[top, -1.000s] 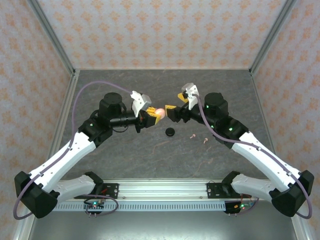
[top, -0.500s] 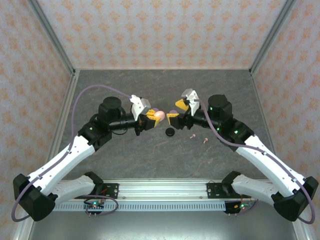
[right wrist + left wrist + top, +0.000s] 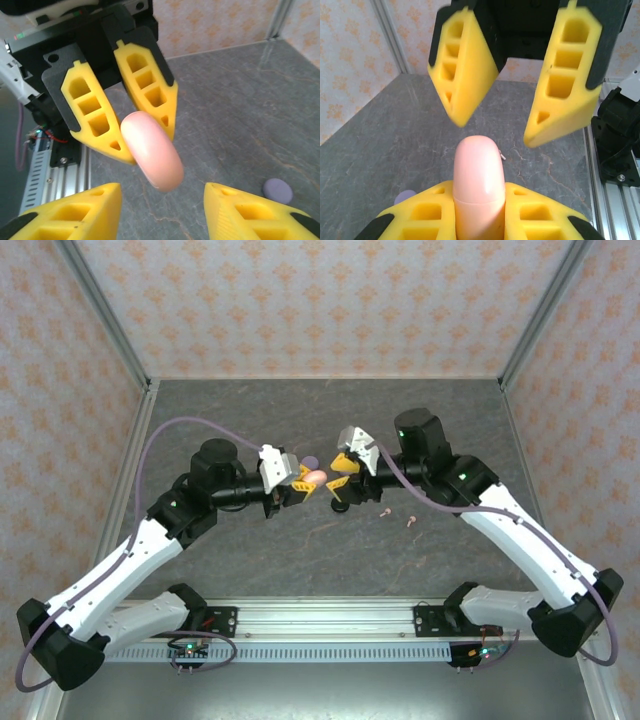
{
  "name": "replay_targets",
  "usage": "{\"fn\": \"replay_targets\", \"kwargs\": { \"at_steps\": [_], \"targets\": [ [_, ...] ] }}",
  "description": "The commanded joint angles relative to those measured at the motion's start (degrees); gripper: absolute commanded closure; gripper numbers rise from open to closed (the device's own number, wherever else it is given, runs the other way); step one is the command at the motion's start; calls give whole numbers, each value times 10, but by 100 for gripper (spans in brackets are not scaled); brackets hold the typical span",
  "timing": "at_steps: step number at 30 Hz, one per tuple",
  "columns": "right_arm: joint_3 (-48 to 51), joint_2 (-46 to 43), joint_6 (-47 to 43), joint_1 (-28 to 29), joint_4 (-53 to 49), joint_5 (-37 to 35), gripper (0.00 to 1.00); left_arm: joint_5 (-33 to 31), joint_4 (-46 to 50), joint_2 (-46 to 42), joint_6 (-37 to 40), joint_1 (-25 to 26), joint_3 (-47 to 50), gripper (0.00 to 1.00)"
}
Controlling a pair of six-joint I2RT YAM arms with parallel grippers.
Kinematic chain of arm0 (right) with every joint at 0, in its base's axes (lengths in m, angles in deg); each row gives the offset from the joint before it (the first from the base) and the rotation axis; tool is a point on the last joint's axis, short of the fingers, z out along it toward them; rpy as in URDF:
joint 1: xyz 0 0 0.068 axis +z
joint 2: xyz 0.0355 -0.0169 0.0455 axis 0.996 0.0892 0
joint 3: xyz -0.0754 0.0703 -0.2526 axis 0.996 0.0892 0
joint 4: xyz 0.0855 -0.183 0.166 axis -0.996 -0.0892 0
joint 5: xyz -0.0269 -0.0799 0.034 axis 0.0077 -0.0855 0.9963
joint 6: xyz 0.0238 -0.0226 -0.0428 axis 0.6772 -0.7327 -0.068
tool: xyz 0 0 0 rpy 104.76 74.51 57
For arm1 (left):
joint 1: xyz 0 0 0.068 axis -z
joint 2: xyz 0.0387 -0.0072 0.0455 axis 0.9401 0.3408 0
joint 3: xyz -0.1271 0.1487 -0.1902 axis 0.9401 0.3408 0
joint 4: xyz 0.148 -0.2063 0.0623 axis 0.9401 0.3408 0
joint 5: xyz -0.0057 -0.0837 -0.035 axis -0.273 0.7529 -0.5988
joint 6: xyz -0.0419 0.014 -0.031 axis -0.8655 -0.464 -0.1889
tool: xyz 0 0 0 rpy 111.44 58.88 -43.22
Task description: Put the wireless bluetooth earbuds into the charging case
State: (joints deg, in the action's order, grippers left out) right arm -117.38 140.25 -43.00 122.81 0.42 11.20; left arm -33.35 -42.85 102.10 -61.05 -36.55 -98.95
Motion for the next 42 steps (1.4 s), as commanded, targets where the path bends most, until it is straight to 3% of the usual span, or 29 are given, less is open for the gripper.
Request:
{"fn": "replay_targets", "kwargs": {
  "at_steps": [1, 11, 22, 25, 29, 34, 42],
  "targets": [
    [-17, 18, -24, 0, -18, 60, 54, 8, 0, -6, 29, 8, -9, 100],
    [-37, 48, -20, 9, -2, 95, 62, 22, -4, 3, 26, 10, -12, 100],
    [-38, 29, -37, 9, -24, 82, 82, 24, 9, 11, 25, 10, -17, 100],
    [-34, 21, -34, 9, -19, 77, 82, 23, 22, 15, 26, 10, -21, 75],
    [-33, 17, -32, 10, -20, 69, 82, 20, 24, 15, 20, 10, -17, 57],
    [-30, 17, -33, 9, -22, 65, 82, 9, 23, 10, 17, 10, -5, 52],
    [-32, 29, -30, 9, -23, 63, 82, 22, 5, 9, 3, 10, 0, 57]
  ]
}}
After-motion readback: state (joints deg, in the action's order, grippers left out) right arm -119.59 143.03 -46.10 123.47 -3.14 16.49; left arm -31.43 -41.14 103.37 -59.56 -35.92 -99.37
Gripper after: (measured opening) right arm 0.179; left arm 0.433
